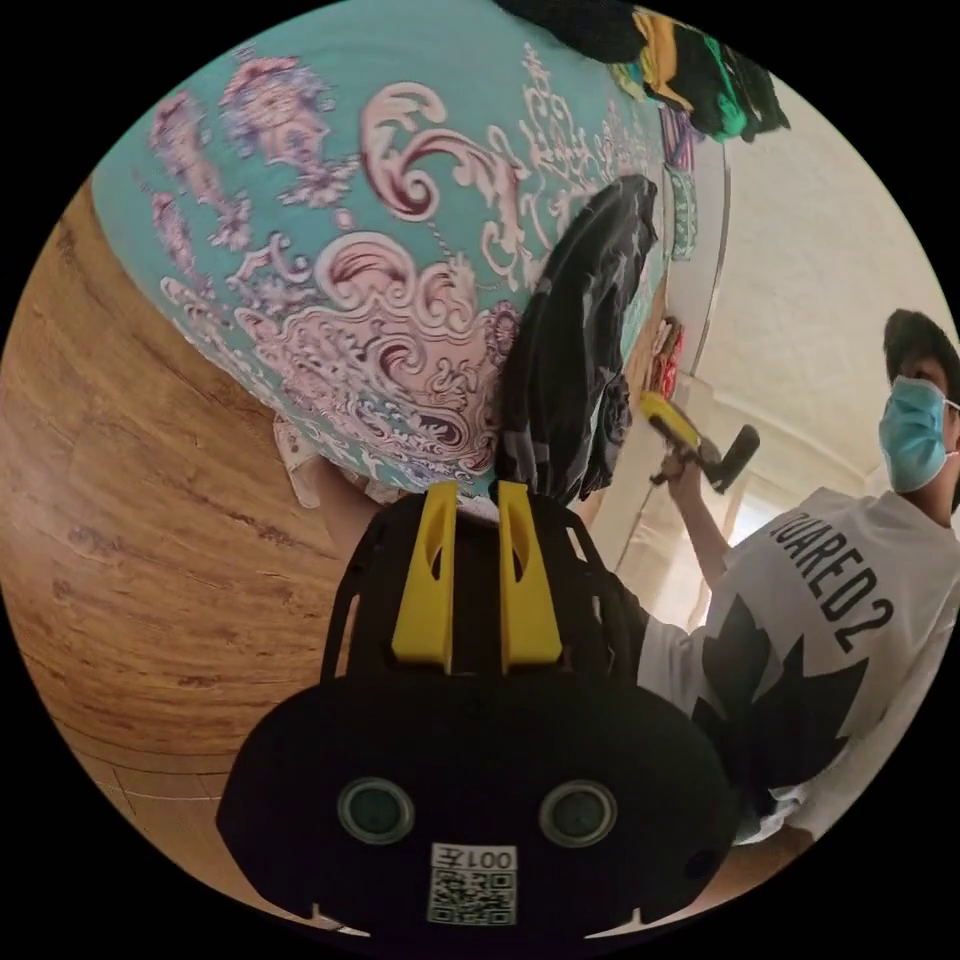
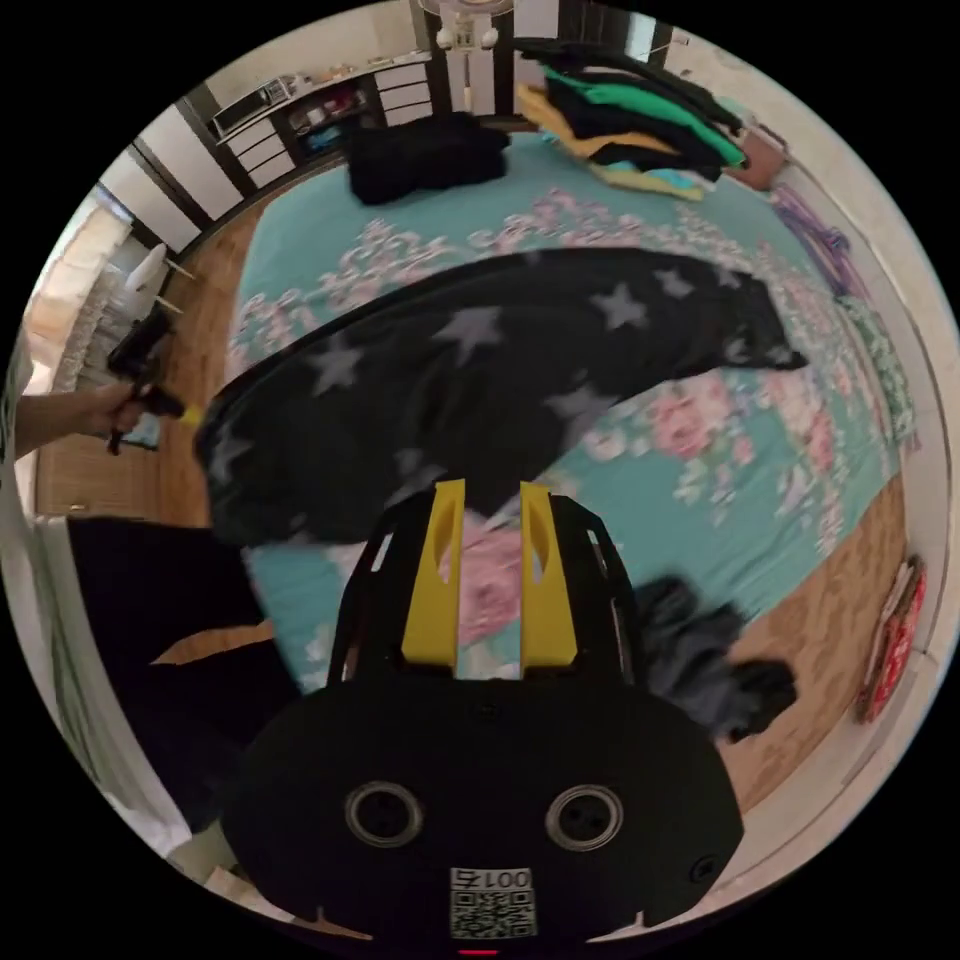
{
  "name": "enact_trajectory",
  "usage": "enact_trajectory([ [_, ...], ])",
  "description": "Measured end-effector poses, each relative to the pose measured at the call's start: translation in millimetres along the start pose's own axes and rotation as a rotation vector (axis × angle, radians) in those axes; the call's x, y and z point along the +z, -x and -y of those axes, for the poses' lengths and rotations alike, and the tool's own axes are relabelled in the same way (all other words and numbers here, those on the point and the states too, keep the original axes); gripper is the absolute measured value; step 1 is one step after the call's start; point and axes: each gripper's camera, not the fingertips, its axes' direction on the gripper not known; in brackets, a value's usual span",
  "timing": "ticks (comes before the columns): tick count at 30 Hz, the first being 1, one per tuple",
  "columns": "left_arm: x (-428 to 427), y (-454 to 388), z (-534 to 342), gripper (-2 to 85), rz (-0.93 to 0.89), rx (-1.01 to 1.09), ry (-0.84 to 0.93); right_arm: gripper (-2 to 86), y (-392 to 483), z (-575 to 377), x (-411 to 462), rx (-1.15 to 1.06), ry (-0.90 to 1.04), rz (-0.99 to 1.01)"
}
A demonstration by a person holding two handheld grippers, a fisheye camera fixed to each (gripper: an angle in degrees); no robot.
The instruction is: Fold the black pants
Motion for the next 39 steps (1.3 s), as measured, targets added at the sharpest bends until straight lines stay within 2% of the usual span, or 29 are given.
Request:
enact_trajectory([
  [4,2,-26,16,9.6,0.067,0.157,0.041,12.8,101,-49,52,0.144,0.118,0.205],
  [7,3,-32,22,10.5,0.059,0.205,0.072,14.0,138,-70,81,0.306,0.050,0.337],
  [9,2,-32,20,10.5,0.016,0.217,0.063,14.8,165,-73,95,0.318,0.034,0.361],
  [14,-6,-27,5,8.6,-0.026,0.199,-0.028,17.5,244,-82,125,0.319,-0.086,0.152],
  [18,-23,-23,-10,1.9,-0.197,0.132,-0.154,18.5,303,-89,155,0.404,-0.116,-0.098],
  [23,-37,-40,-26,0.6,-0.349,0.105,-0.186,17.0,330,-100,181,0.582,-0.140,-0.210],
  [25,-43,-44,-28,1.0,-0.380,0.129,-0.145,12.9,329,-117,185,0.721,-0.198,-0.162],
  [29,-58,-36,-26,3.7,-0.340,0.151,-0.083,8.0,325,-150,193,0.830,-0.290,-0.096],
  [32,-76,-25,-29,10.2,-0.190,0.145,-0.036,6.3,319,-182,195,0.926,-0.374,0.032],
  [34,-87,-14,-36,15.0,-0.138,0.127,0.001,5.7,316,-204,193,1.001,-0.436,0.193],
  [35,-89,-10,-39,16.2,-0.153,0.112,0.002,5.6,316,-209,192,1.015,-0.455,0.222],
  [39,-91,12,-67,19.4,-0.433,-0.007,0.008,5.1,324,-230,183,1.091,-0.538,0.346],
])
